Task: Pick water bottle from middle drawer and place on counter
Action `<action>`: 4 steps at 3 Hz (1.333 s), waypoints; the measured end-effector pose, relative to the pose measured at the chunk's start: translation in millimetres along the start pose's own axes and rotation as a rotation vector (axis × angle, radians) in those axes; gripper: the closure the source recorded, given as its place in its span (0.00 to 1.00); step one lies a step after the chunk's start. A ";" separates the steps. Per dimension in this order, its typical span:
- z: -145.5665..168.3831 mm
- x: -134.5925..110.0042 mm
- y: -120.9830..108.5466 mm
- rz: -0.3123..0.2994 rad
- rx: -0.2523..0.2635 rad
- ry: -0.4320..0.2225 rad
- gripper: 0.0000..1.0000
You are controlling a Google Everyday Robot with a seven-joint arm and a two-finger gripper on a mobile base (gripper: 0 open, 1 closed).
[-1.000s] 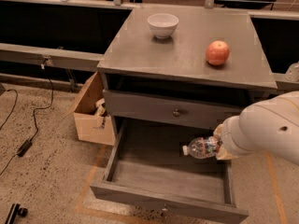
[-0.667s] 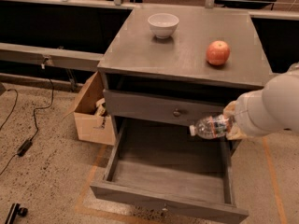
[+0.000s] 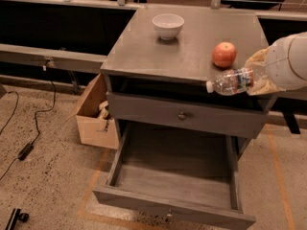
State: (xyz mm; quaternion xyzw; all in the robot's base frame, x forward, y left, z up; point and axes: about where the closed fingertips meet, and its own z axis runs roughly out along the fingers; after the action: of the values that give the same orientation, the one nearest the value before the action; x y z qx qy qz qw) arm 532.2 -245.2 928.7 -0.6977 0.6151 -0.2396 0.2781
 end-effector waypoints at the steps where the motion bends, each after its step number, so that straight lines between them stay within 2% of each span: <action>1: 18.8 28.2 -44.9 0.034 0.098 -0.024 1.00; 2: 52.7 74.6 -60.4 0.091 0.157 -0.051 1.00; 3: 93.9 125.0 -53.8 0.138 0.154 -0.090 1.00; 4: 127.9 149.9 -53.0 0.163 0.131 -0.126 1.00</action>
Offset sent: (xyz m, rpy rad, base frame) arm 0.1410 -0.1219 -0.0278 0.2080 -0.1885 -0.0615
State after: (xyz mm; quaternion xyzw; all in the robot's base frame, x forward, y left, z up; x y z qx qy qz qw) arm 676.4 -377.3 870.3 -0.6396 0.6341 -0.2117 0.3795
